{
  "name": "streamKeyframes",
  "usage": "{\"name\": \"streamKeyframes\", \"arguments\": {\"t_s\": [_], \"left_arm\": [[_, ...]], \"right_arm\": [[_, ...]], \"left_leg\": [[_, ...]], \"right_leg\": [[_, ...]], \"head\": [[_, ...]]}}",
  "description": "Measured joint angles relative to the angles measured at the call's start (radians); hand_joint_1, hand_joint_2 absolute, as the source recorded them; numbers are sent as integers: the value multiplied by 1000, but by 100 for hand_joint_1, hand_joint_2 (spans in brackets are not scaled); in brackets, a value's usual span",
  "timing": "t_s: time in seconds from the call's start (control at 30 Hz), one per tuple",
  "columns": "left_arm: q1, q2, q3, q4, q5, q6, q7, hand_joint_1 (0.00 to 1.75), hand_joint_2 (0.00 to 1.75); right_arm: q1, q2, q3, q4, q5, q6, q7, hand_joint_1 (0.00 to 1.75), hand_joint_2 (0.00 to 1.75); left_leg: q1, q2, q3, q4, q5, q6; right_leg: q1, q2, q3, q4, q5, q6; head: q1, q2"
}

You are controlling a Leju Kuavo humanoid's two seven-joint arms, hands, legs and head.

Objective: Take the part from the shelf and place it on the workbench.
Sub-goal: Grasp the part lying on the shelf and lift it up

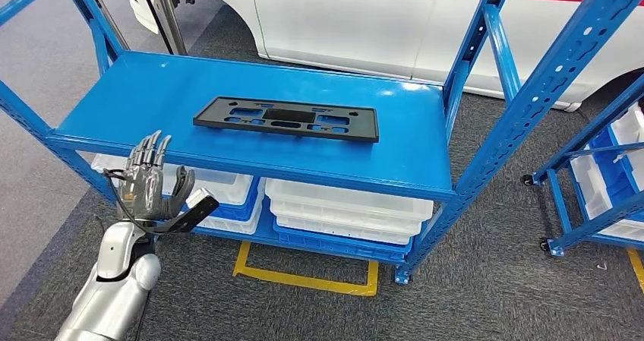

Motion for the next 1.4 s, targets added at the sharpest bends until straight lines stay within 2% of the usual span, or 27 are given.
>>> {"name": "streamKeyframes", "arguments": {"t_s": [0.33, 0.63, 0.8, 0.9, 0.97, 1.03, 1.07, 1.1, 1.13, 1.2, 1.23, 1.27, 1.3, 1.4], "left_arm": [[-35, 0, -31, 112, 24, 17, -18, 0, 0], [-38, 0, -55, 137, 24, 18, -16, 0, 0], [-36, 2, -59, 137, 14, 21, -5, 0, 0], [-34, 5, -61, 133, -9, 30, 10, 0, 0], [-32, 6, -62, 127, -23, 36, 18, 0, 0], [-29, 7, -62, 121, -29, 38, 20, 0, 0], [-26, 7, -63, 119, -30, 38, 21, 0, 0], [-23, 7, -64, 117, -31, 38, 21, 0, 0], [-22, 7, -64, 115, -31, 37, 21, 0, 0], [-21, 8, -65, 111, -32, 37, 21, 0, 0], [-21, 8, -66, 108, -32, 37, 22, 0, 0], [-21, 8, -66, 106, -32, 37, 23, 0, 0], [-21, 8, -67, 104, -32, 37, 23, 0, 0], [-20, 11, -69, 98, -32, 38, 24, 0, 0]], "right_arm": [[2, 0, 1, 0, 6, -9, 7, 0, 0], [2, 0, 1, 0, 10, -5, 12, 0, 0], [2, 0, 1, 0, 10, -1, 12, 0, 0], [1, -1, 1, 0, 12, 1, 11, 0, 0], [1, -1, 1, 0, 14, 1, 11, 0, 0], [2, -2, 1, 0, 15, 0, 11, 0, 0], [3, -1, 1, 0, 16, -1, 11, 0, 0], [4, -1, 1, 1, 16, -1, 11, 0, 0], [5, -1, 1, 1, 17, -1, 11, 0, 0], [7, -2, 1, 1, 17, -2, 12, 0, 0], [8, -2, 1, 1, 17, -3, 12, 0, 0], [8, -2, 1, 1, 17, -3, 12, 0, 0], [8, -2, 1, 1, 17, -4, 12, 0, 0], [6, -2, 1, 1, 17, -2, 12, 0, 0]], "left_leg": [[0, 0, -1, 0, 0, 0], [-1, 0, -3, 2, 0, 1], [-5, 0, -9, 9, -2, 7], [1, 1, -4, -6, 7, 21], [7, 4, 2, -20, 15, 31], [5, 5, 1, -22, 16, 35], [4, 5, 2, -21, 14, 35], [4, 4, 3, -20, 12, 34], [4, 3, 6, -19, 9, 33], [4, 0, 11, -14, -1, 26], [3, -2, 11, -9, -8, 20], [2, -3, 9, -5, -12, 13], [2, -3, 6, -3, -15, 7], [4, 0, 3, 4, -24, -10]], "right_leg": [[0, 0, -1, 0, 0, 0], [-1, 0, -1, -1, 1, 1], [-6, 0, -4, -2, 4, 9], [-6, -1, -6, 4, -2, 17], [-4, -2, -41, 71, -38, 21], [-4, -2, -112, 198, -89, 22], [-5, -2, -143, 248, -99, 23], [-5, -2, -161, 269, -90, 23], [-6, -2, -160, 251, -61, 22], [-8, 1, -120, 139, 19, 18], [-7, 3, -97, 81, 43, 13], [-5, 4, -82, 45, 52, 8], [-3, 5, -77, 29, 48, 3], [-3, 2, -71, 17, 42, -12]], "head": [[0, 0], [0, 0], [0, 0], [0, 0], [1, 0], [2, 0], [2, 0], [2, 0], [2, 0], [2, 0], [2, 0], [2, 0], [2, 0], [1, 0]]}}
